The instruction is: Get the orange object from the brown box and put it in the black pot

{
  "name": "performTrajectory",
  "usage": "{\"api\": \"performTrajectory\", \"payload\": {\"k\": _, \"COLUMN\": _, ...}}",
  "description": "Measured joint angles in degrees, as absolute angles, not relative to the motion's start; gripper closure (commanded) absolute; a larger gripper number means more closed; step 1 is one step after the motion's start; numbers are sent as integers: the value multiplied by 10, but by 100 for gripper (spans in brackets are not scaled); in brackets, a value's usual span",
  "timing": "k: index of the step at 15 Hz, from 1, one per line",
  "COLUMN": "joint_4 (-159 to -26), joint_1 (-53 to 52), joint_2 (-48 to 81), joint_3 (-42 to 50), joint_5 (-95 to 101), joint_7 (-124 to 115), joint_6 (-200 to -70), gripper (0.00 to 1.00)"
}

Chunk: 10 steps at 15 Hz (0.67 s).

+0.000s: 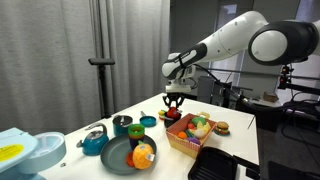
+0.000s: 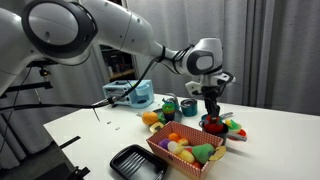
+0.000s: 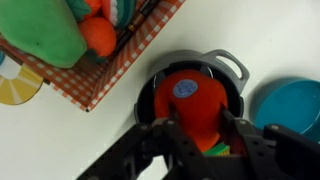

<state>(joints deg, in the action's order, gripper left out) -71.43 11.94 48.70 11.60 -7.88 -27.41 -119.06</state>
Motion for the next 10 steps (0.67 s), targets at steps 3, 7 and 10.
{"api": "performTrajectory", "payload": {"k": 3, "joint_4": -730, "joint_1": 116, "joint_2": 491, "joint_3": 115, "joint_5": -75, "joint_7": -269, "joint_6": -1197, "gripper": 6}}
{"api": "performTrajectory", "payload": {"k": 7, "joint_4": -764, "joint_1": 107, "joint_2": 473, "joint_3": 115, "joint_5": -64, "joint_7": -240, "joint_6": -1243, "gripper": 0}}
{"api": "performTrajectory", "payload": {"k": 10, "joint_4": -806, "joint_1": 102, "joint_2": 435, "joint_3": 111, "joint_5": -62, "joint_7": -200, "joint_6": -1279, "gripper": 0}}
